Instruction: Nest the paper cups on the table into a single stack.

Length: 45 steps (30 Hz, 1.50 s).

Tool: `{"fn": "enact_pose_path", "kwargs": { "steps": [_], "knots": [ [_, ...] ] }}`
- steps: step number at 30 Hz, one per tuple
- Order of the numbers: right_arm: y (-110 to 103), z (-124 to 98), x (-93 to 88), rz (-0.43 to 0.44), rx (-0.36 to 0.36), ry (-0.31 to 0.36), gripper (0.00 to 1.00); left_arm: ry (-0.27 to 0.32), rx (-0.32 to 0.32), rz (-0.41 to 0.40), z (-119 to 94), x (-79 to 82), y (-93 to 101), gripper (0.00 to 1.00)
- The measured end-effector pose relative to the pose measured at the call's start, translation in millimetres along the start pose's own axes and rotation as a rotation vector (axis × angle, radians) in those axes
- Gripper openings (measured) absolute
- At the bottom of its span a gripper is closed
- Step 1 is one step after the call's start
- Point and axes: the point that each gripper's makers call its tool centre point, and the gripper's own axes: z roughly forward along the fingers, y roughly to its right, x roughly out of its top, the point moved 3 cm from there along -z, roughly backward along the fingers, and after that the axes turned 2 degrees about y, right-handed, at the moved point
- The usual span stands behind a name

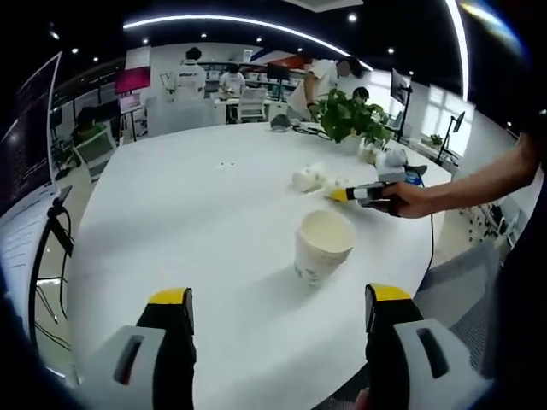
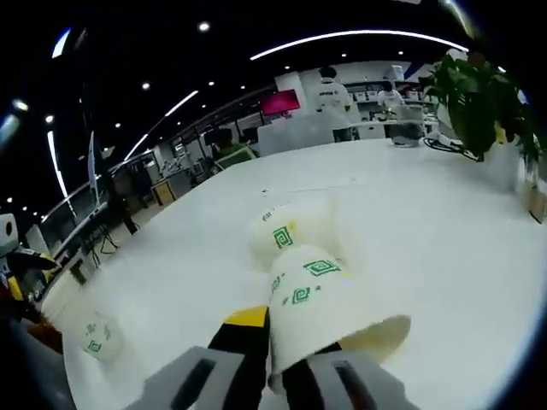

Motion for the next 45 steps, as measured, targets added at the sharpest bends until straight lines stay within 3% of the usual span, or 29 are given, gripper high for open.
{"fn": "enact_pose_path", "kwargs": {
  "steps": [10, 21, 30, 33, 37, 45],
  "knots": [
    [-23, -18, 1.9, -0.028, 0.038, -0.031, 0.0, 0.013, -0.007, 0.0, 1, 2.5, -1.6, 0.8],
    [-43, -45, 18.3, -0.102, 0.047, -0.065, 0.0, 0.039, -0.038, 0.001, 4, 1.9, -1.5, 0.81],
    [-71, -57, 27.7, -0.242, 0.091, -0.131, 0.0, 0.069, -0.053, -0.002, 4, 4.0, -2.7, 0.81],
    [-84, -59, 31.7, -0.334, 0.115, -0.169, 0.0, 0.076, -0.064, -0.002, 6, 2.1, -5.3, 0.81],
    [-97, -61, 38.3, -0.348, 0.144, -0.178, 0.0, 0.088, -0.078, -0.005, 5, 3.7, -2.0, 0.81],
    [-127, -64, 56.1, -0.469, 0.216, -0.212, 0.0, 0.106, -0.087, -0.002, 6, 3.6, -0.7, 0.81]
  ]
}}
